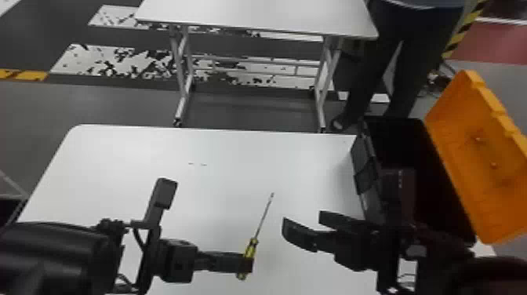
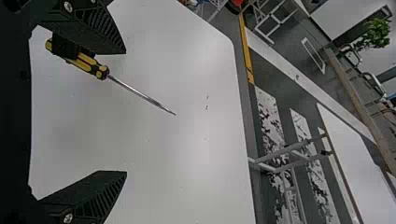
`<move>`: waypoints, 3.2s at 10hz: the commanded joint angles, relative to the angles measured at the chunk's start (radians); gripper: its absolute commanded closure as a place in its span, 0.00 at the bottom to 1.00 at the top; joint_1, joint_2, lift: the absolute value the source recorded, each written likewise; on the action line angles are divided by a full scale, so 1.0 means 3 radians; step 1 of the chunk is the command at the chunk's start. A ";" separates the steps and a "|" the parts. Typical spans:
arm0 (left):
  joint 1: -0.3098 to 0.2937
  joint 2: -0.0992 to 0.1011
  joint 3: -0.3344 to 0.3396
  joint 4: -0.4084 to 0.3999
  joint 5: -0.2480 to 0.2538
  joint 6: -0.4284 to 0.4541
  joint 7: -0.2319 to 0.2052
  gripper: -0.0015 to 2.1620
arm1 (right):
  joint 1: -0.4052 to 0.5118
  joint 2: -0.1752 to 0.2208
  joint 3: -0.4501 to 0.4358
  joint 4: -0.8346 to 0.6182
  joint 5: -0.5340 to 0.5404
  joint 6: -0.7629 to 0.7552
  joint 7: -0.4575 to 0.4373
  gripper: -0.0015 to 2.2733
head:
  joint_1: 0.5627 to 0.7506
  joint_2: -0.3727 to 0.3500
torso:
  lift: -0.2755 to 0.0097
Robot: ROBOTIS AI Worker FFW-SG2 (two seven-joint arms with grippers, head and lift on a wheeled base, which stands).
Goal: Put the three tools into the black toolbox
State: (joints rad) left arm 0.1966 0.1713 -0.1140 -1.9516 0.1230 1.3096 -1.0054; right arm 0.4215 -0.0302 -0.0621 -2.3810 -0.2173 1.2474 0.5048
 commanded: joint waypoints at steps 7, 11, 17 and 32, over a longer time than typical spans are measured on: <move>0.0643 0.0109 -0.0045 -0.0710 -0.0032 -0.0533 0.0038 0.99 | -0.0725 -0.0017 -0.0284 0.0344 -0.0390 0.1055 -0.0052 0.04 | 0.70 0.32 | 0.79; 0.0546 0.0058 -0.0106 -0.0602 -0.0057 -0.0594 0.0115 0.99 | -0.0756 0.0075 -0.0279 0.0517 -0.0626 0.1045 -0.0077 0.04 | 0.70 0.33 | 0.79; 0.0434 0.0033 -0.0152 -0.0469 -0.0037 -0.0655 0.0120 0.99 | -0.0715 0.0104 -0.0289 0.0574 -0.0707 0.0861 -0.0057 0.83 | 0.70 0.36 | 0.79; 0.0316 -0.0024 -0.0111 -0.0290 -0.0011 -0.0727 0.0074 0.03 | -0.0495 0.0104 -0.0330 0.0328 -0.0707 0.0708 -0.0241 0.99 | 0.70 0.33 | 0.79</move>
State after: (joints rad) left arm 0.2864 0.1634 -0.1518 -2.0367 0.1197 1.0939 -0.9826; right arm 0.2727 0.0000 -0.1608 -2.2728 -0.4385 1.4594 0.4313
